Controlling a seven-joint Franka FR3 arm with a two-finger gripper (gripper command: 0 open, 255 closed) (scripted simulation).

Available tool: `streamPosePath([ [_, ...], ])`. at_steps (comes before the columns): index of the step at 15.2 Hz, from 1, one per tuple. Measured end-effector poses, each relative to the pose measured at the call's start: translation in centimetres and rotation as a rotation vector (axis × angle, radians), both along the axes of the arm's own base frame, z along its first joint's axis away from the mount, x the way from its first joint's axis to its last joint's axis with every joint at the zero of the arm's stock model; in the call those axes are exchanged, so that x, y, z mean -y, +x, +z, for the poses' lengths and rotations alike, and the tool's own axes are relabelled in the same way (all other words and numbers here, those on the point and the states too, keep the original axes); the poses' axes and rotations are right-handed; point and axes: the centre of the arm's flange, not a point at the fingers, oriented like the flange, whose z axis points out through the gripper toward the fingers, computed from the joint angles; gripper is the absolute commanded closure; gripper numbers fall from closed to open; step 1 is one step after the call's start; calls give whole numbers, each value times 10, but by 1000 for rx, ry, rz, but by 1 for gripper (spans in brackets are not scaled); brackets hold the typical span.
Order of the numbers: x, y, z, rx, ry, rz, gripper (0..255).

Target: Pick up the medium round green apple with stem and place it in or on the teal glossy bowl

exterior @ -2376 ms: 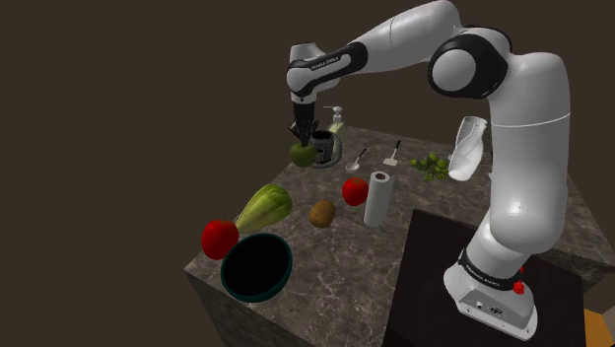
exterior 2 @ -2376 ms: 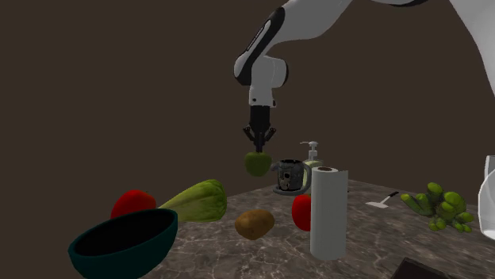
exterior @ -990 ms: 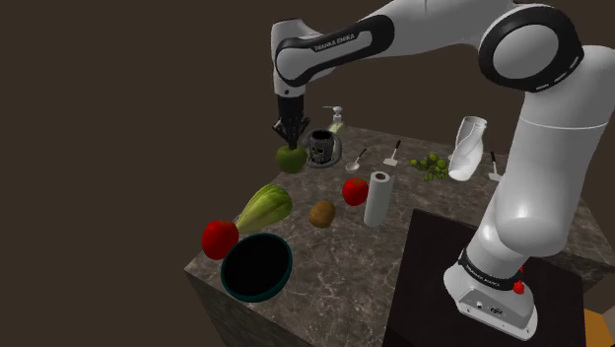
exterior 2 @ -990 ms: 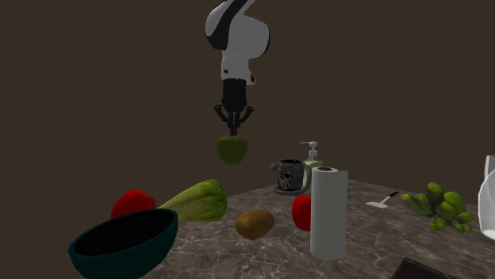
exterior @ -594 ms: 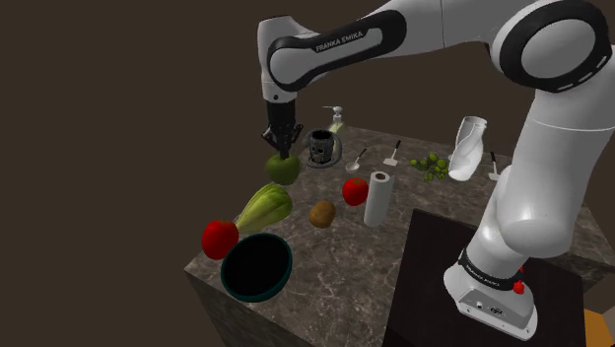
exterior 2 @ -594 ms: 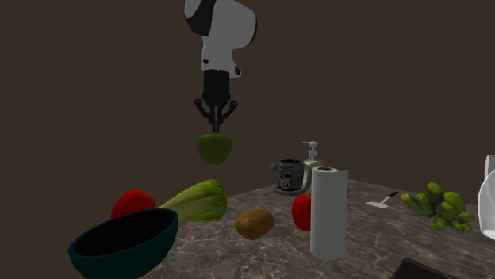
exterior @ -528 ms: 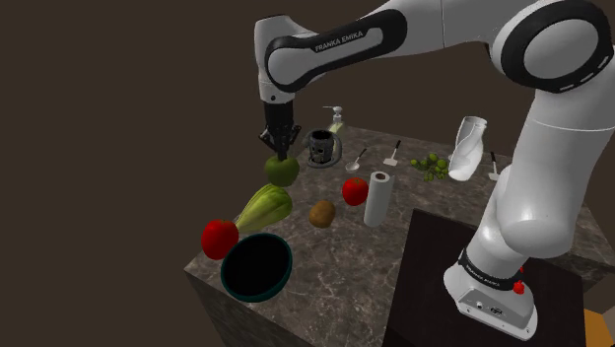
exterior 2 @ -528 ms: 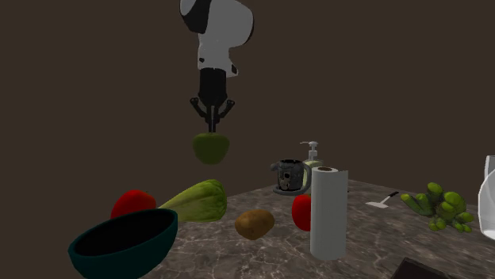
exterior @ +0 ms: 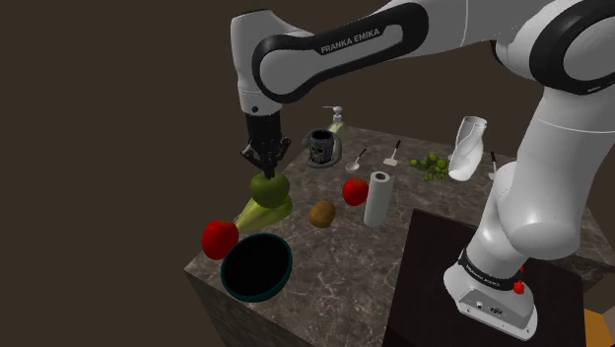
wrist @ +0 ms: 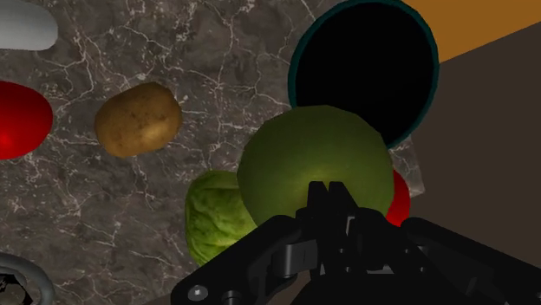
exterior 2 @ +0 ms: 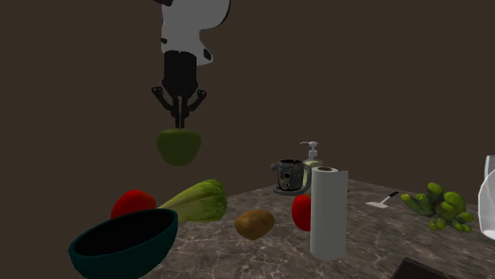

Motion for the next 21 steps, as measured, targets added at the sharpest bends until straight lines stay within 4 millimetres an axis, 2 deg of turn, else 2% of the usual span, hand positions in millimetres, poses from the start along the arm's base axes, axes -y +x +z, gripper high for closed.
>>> streamPosePath([
  [8, -96, -43, 13, 0, 0, 0, 255],
  [9, -101, -47, 12, 0, 0, 0, 255],
  [21, -107, -47, -49, -1, -1, -2, 255],
])
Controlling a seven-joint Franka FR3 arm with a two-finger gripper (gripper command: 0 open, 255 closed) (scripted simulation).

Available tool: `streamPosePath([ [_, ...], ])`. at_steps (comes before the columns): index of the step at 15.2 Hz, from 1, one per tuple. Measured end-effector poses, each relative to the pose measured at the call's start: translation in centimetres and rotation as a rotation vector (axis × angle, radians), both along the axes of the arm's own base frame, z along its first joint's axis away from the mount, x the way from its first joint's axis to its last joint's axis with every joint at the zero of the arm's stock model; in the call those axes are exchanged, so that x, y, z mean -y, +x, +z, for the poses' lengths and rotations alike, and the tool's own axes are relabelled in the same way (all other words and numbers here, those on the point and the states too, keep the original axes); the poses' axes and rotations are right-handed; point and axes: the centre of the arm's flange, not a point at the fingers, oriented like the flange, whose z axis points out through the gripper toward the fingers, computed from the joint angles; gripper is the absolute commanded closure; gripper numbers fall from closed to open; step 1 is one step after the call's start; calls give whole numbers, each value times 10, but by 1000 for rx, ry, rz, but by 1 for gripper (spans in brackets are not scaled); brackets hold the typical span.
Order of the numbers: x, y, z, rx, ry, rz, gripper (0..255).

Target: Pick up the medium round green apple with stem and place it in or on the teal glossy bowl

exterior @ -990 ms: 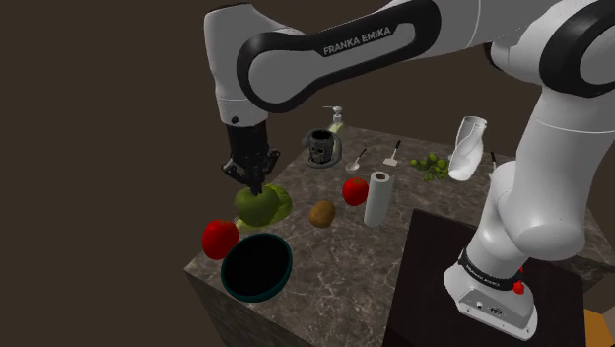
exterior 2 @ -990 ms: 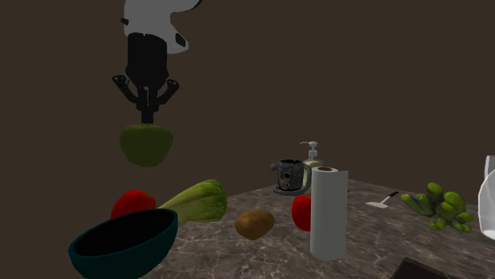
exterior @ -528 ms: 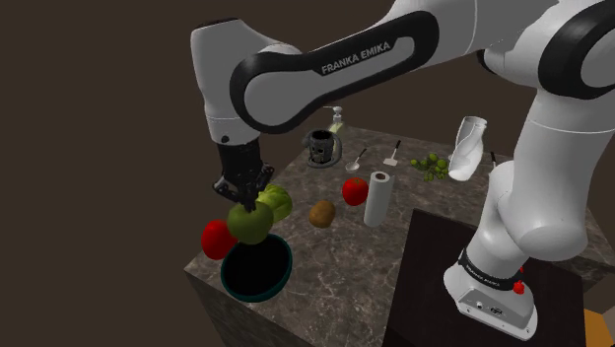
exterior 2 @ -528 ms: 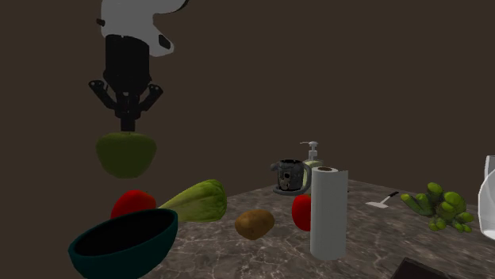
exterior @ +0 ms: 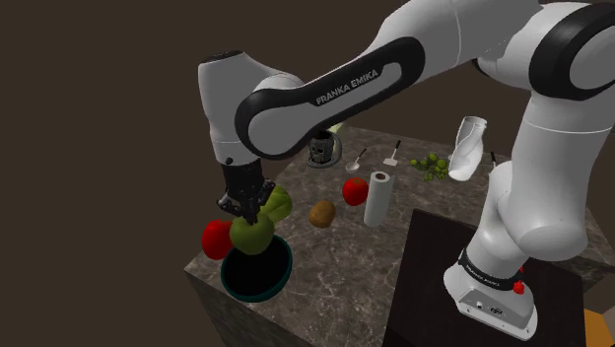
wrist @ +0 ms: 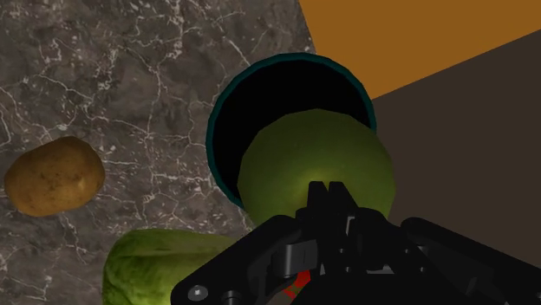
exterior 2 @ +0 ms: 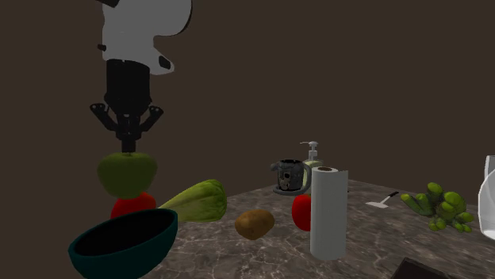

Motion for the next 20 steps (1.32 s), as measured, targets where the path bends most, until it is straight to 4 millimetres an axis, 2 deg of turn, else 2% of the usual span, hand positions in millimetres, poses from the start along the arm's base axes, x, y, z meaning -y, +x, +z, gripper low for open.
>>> streamPosePath([
  [12, 0, -1, -62, 0, 0, 0, 255],
  [18, 0, -1, -67, 0, 0, 0, 255],
  [19, 0, -1, -67, 0, 0, 0, 0],
  [20, 0, -1, -67, 0, 0, 0, 0],
])
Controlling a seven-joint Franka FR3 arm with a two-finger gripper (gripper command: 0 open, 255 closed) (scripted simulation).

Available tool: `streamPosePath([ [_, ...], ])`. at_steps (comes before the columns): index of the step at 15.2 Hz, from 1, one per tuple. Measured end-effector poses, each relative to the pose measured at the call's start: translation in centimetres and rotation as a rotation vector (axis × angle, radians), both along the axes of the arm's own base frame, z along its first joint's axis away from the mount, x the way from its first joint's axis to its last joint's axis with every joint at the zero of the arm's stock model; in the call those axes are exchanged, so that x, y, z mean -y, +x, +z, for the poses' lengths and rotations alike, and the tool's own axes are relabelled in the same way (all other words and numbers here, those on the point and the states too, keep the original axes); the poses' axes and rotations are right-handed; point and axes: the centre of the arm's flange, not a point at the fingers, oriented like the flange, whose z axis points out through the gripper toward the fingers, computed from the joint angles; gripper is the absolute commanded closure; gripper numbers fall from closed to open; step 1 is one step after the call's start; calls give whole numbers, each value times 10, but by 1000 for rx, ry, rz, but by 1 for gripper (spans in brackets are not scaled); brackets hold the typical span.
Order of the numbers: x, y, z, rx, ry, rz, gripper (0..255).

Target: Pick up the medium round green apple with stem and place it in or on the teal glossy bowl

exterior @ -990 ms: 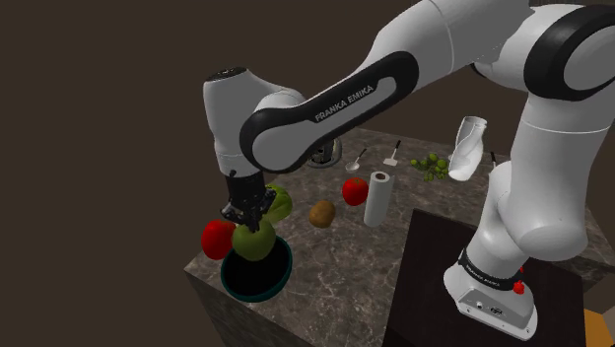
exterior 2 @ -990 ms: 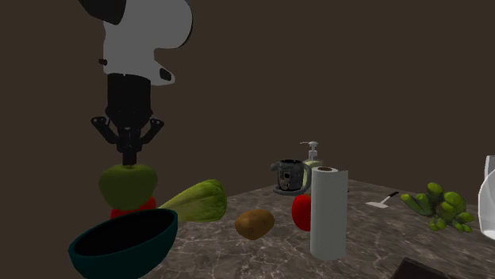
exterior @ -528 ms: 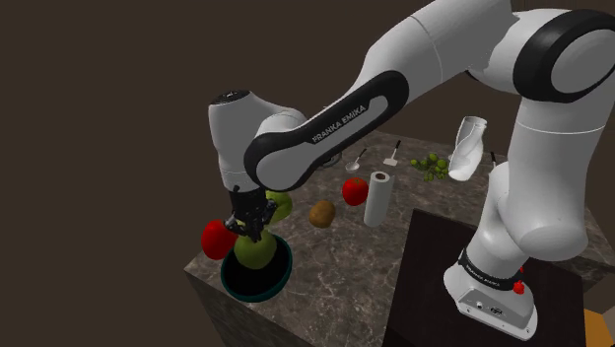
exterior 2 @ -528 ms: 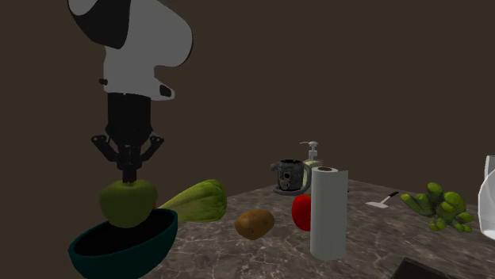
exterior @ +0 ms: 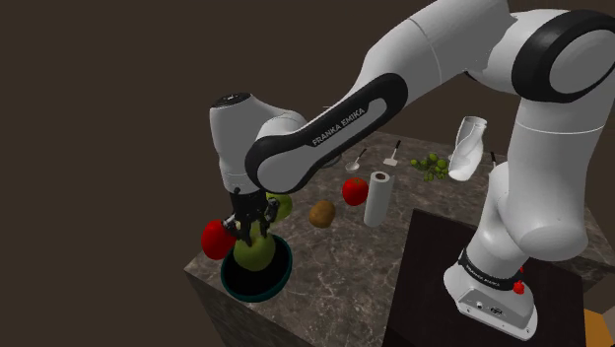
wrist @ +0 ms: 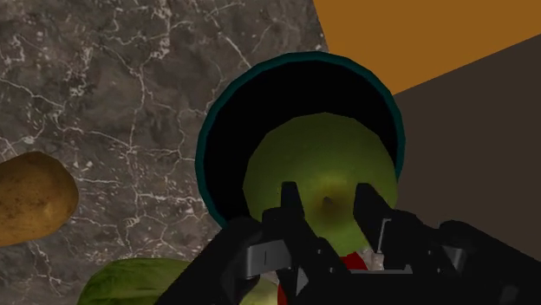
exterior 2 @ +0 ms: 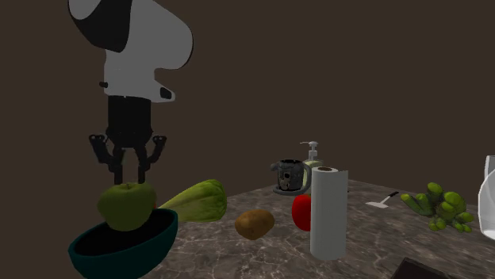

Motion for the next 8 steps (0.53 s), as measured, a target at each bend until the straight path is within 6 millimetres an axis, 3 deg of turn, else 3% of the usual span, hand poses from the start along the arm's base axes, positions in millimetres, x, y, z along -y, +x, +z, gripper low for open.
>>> streamPosePath([
  [5, 0, 0, 0, 0, 0, 0, 0],
  [8, 0, 1, 25, 1, 1, 0, 0],
])
